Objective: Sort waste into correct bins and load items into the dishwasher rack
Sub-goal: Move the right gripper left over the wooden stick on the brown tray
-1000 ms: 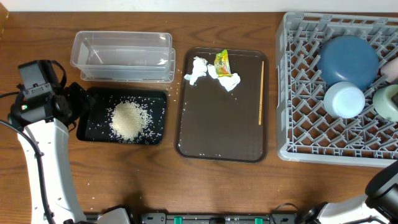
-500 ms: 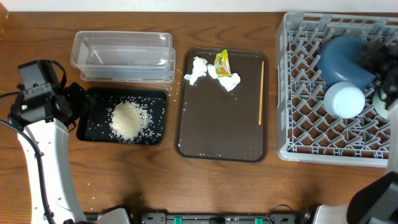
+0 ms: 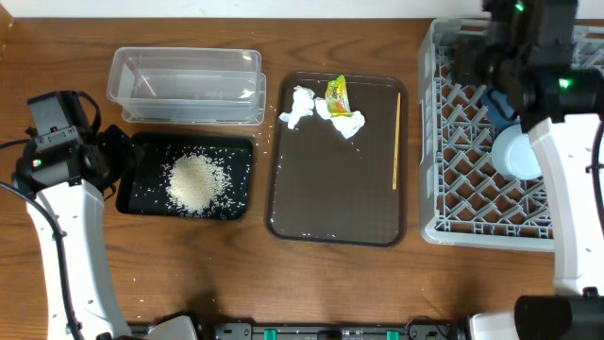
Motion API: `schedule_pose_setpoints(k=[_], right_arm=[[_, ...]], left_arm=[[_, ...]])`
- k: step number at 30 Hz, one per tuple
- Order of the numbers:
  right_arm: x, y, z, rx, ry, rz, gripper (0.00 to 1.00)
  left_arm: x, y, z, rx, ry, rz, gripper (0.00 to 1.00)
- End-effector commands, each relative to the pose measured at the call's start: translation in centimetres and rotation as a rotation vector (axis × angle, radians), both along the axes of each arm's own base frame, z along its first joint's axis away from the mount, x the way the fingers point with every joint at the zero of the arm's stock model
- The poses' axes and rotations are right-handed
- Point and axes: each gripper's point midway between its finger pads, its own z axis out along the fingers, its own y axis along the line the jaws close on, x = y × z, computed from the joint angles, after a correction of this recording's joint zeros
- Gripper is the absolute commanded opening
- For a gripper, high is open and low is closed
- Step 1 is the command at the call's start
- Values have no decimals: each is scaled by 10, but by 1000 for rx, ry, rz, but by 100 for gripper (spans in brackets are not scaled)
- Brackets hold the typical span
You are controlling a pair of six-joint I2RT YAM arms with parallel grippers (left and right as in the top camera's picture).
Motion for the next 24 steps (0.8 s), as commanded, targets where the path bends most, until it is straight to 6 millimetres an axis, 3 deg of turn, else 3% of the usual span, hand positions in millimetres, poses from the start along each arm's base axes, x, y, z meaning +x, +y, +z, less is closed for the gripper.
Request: schedule_pose_setpoints(k=[1, 2, 6, 9, 11, 13, 15, 18, 24], right_arm=[[3, 24, 1, -26, 6, 80, 86], [1, 40, 2, -6, -1, 154, 99], [-18, 90, 5, 107, 17, 344, 99], [-15, 106, 0, 110, 13, 362, 99], [-7, 106, -11, 127, 52, 257, 99], [0, 100, -31, 142, 116, 96, 89], [1, 107, -49, 117, 158, 87, 83], [-4, 115, -90, 70, 278, 86, 81], [-20, 107, -170, -32, 552, 58, 79]], left_arm=[[1, 4, 9, 17, -17, 11, 100], [1, 4, 9, 17, -17, 11, 100], [1, 4, 9, 17, -17, 11, 100], [1, 4, 9, 17, -17, 11, 100], [1, 4, 9, 17, -17, 11, 100], [1, 4, 9, 17, -17, 11, 100], [1, 4, 9, 17, -17, 11, 100], [1, 4, 9, 17, -17, 11, 100], [1, 4, 9, 17, -17, 11, 100]])
